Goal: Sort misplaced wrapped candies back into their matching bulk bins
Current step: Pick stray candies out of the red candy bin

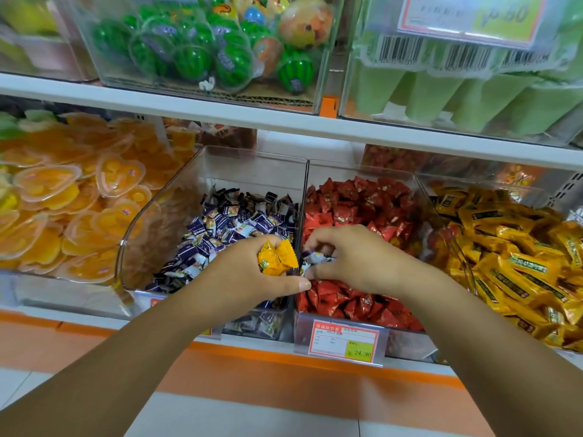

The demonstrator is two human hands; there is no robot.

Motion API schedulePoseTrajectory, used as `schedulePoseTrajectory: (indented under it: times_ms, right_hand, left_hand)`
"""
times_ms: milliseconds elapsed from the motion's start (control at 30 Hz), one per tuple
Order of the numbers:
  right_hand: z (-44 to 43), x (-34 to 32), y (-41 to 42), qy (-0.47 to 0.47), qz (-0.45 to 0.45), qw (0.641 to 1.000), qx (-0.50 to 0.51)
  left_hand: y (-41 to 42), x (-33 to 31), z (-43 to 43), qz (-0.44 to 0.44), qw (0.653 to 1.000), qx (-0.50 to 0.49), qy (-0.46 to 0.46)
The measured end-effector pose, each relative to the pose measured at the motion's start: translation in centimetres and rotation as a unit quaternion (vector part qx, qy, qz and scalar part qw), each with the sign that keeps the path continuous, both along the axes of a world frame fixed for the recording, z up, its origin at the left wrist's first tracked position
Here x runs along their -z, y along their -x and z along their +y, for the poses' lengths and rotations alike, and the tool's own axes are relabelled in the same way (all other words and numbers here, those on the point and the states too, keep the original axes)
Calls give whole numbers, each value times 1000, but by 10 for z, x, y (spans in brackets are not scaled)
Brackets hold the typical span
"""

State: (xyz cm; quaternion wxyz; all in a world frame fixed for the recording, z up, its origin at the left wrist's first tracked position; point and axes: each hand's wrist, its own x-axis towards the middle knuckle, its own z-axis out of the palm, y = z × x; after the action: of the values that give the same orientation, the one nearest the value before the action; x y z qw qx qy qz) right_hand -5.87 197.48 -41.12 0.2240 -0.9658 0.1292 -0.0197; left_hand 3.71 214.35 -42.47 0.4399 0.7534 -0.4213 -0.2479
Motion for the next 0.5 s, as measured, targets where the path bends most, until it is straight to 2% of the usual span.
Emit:
schedulePoseTrajectory:
  times_ms: [100,267,367,433,500]
  right_hand:
    - [-12,-11,5,8,-33,999,31]
    - [-16,-39,9,-5,-166,981,104]
    - [2,-36,-13,-32,-235,968,87]
    - [10,-32,-26,-70,-193,977,58]
    - [2,-36,-26,-56,-126,989,49]
  left_hand:
    - [-2,-1,1,1,1000,6,0]
    - [-3,2,4,-10,1000,14,-18]
    - [-3,5,4,-7,1000,12,-20]
    - [-2,5,3,-7,1000,12,-19]
    - [-3,4,2,-6,1000,19,-15]
